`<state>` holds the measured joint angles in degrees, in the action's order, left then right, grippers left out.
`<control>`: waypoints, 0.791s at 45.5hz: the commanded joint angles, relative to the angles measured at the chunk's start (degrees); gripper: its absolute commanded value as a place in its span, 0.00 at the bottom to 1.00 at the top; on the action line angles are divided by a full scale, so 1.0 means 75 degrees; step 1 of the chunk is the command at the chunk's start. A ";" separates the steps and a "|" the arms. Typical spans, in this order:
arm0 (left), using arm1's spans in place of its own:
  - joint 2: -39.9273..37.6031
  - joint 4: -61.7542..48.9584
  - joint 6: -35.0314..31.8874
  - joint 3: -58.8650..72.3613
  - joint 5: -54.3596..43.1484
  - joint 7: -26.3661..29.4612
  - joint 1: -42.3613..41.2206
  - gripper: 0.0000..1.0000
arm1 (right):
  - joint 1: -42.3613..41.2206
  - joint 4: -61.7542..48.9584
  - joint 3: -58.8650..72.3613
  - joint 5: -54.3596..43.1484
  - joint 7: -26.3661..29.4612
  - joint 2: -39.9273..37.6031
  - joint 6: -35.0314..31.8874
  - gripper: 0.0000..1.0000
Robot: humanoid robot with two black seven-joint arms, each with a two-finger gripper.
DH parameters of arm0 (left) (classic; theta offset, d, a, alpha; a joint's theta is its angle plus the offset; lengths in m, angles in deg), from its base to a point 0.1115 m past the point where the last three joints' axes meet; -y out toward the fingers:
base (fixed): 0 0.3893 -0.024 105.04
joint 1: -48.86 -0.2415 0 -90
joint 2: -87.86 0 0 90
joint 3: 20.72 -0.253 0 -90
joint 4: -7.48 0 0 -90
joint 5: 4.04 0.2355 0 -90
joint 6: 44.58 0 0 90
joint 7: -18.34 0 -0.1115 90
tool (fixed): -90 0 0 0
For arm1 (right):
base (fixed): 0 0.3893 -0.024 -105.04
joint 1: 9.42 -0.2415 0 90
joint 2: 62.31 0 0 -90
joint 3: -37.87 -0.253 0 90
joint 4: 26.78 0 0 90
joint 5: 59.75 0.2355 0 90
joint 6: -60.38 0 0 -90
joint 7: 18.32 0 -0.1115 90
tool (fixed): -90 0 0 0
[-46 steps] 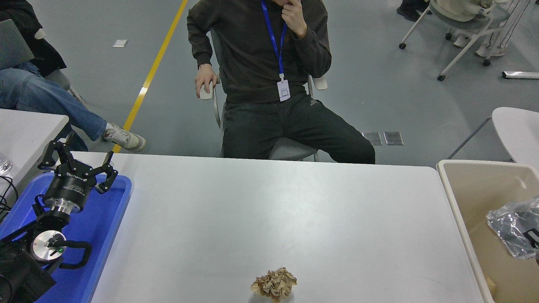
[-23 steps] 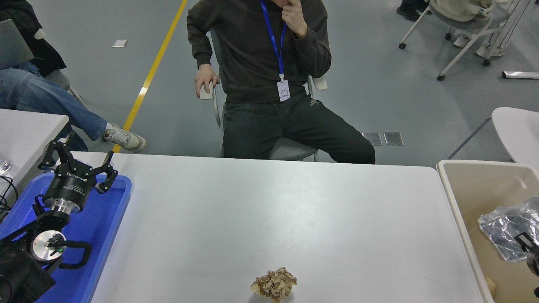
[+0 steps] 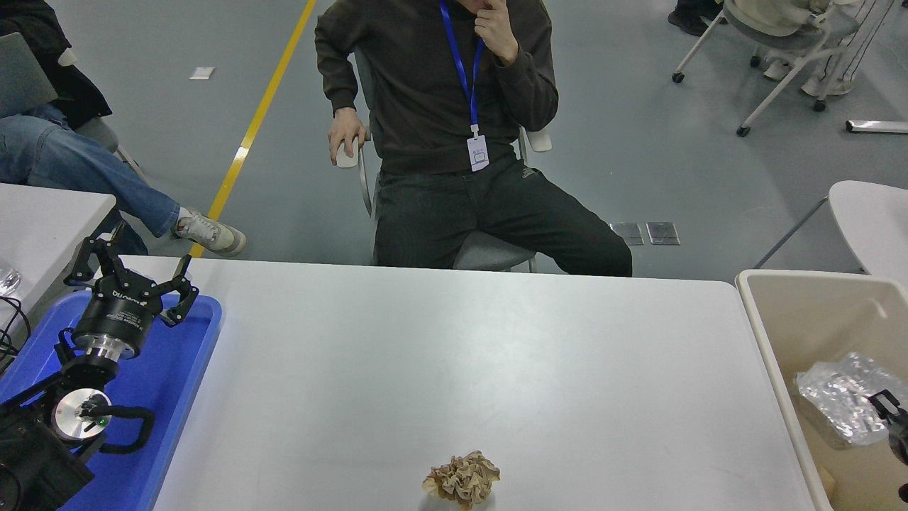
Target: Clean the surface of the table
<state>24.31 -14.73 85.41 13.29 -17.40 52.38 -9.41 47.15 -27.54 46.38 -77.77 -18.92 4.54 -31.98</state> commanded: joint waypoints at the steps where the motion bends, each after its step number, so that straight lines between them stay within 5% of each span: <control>1: 0.0000 -0.0004 0.0000 0.0000 0.0000 -0.0003 0.0000 1.00 | 0.0028 0.0008 -0.0021 0.0000 -0.0002 -0.0018 0.0162 0.64; 4: 0.0000 -0.0004 0.0000 0.0000 0.0000 -0.0003 0.0000 1.00 | -0.0030 0.0020 -0.0021 0.0000 -0.0026 -0.0077 0.0221 0.76; 18: 0.0000 0.0007 0.0000 0.0000 0.0000 0.0009 0.0000 1.00 | -0.1119 0.0441 -0.0946 0.0012 -0.0026 -0.0896 0.0233 0.96; 36: 0.0000 -0.0004 0.0000 0.0000 0.0000 0.0009 0.0000 1.00 | -0.2995 0.1567 -0.1813 0.0012 -0.0014 -0.2291 0.0151 0.98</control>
<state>24.31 -14.73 85.41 13.29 -17.40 52.38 -9.41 31.99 -19.38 37.68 -77.73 -18.88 -7.97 -30.60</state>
